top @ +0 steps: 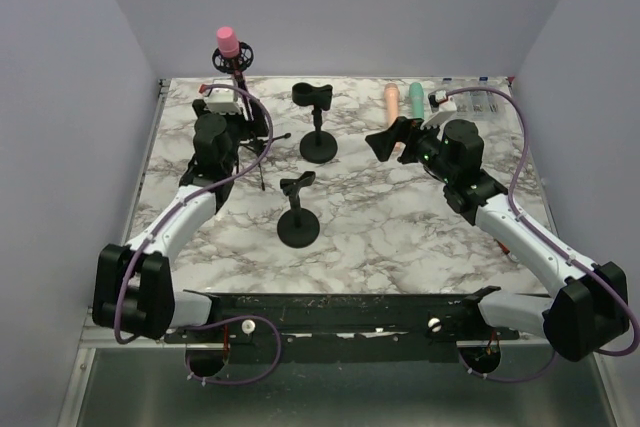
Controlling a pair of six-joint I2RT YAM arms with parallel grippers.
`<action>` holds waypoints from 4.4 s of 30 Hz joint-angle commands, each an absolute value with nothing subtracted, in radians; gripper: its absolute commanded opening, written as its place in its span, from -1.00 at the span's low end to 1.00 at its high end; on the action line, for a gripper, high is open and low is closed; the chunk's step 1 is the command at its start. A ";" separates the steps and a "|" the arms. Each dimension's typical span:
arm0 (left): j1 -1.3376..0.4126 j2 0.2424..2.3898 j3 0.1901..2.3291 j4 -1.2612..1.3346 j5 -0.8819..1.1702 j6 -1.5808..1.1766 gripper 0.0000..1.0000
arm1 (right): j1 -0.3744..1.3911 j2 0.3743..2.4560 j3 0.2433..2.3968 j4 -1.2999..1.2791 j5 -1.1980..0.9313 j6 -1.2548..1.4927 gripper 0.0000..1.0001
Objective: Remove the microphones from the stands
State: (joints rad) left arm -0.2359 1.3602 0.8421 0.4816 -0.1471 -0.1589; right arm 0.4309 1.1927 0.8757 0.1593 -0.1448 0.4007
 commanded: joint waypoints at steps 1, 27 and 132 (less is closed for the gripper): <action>-0.236 1.200 0.902 0.277 -0.211 -0.226 0.97 | 0.433 1.186 0.862 0.191 -0.160 0.408 1.00; -0.168 1.716 1.826 -0.161 -0.265 -0.136 0.93 | 0.434 1.209 0.863 0.194 -0.143 0.402 1.00; -0.068 1.005 0.897 0.400 0.778 -0.995 0.97 | 0.653 1.344 1.051 0.225 0.465 0.285 -0.99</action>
State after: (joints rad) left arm -0.1108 0.9642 0.9562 0.2935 0.7883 -0.8669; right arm 0.6598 1.3666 1.0389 0.3378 -0.1738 0.3889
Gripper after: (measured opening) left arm 0.981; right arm 0.377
